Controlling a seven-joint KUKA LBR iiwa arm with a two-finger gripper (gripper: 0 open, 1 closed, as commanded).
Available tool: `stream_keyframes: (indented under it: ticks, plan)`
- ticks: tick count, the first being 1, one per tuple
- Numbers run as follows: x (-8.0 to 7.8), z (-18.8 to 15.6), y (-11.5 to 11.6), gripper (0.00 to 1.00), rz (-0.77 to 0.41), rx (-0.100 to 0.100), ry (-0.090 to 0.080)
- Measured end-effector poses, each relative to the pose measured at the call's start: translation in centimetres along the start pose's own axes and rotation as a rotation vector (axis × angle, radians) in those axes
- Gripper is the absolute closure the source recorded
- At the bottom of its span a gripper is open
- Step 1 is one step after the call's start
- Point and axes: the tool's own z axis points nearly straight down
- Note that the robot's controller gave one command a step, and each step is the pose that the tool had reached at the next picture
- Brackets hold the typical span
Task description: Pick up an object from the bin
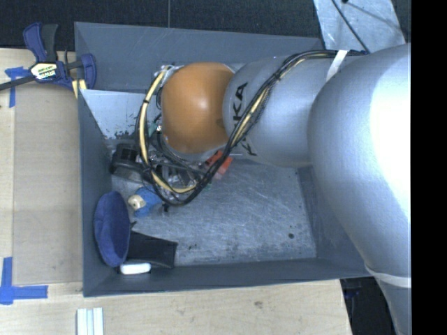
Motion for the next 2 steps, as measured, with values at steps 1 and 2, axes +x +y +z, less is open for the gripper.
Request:
stream_keyframes:
  ticks: [1, 2]
  plan:
    - [2.9, -1.7, 1.1, 0.0, -0.272, -0.004, 0.024]
    - [-0.8, -2.1, 1.2, 0.0, -0.387, -0.006, 0.022]
